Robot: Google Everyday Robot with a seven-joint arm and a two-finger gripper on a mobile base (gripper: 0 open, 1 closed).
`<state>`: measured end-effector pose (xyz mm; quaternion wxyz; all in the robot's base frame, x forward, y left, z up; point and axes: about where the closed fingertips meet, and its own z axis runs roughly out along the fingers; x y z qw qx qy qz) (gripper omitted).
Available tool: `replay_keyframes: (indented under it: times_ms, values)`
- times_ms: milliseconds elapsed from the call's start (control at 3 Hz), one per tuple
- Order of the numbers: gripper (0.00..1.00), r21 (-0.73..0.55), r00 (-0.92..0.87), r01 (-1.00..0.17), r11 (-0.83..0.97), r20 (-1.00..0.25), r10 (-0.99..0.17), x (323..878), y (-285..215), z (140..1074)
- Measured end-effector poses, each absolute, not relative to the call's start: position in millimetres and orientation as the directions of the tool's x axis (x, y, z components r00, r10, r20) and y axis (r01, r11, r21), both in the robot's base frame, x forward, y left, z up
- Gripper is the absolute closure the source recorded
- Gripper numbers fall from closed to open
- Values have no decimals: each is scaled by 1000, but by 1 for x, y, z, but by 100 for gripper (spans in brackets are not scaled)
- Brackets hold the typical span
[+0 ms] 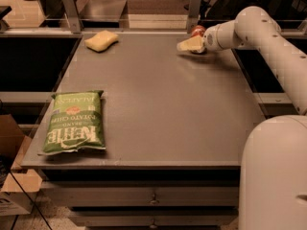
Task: Move coke can near green jalapeno chip bag
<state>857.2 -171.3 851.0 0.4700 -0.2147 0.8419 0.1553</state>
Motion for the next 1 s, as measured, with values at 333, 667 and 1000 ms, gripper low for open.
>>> replay_keyframes:
  times_ms: [333,667,1000]
  values:
    - [40,53,-475,-493,868,-852,-218,858,-179,851]
    - [64,6,-446,-528,849,-853,-272,851,-176,869]
    - [87,-63,-394,-607,792,-842,-369,829,-160,889]
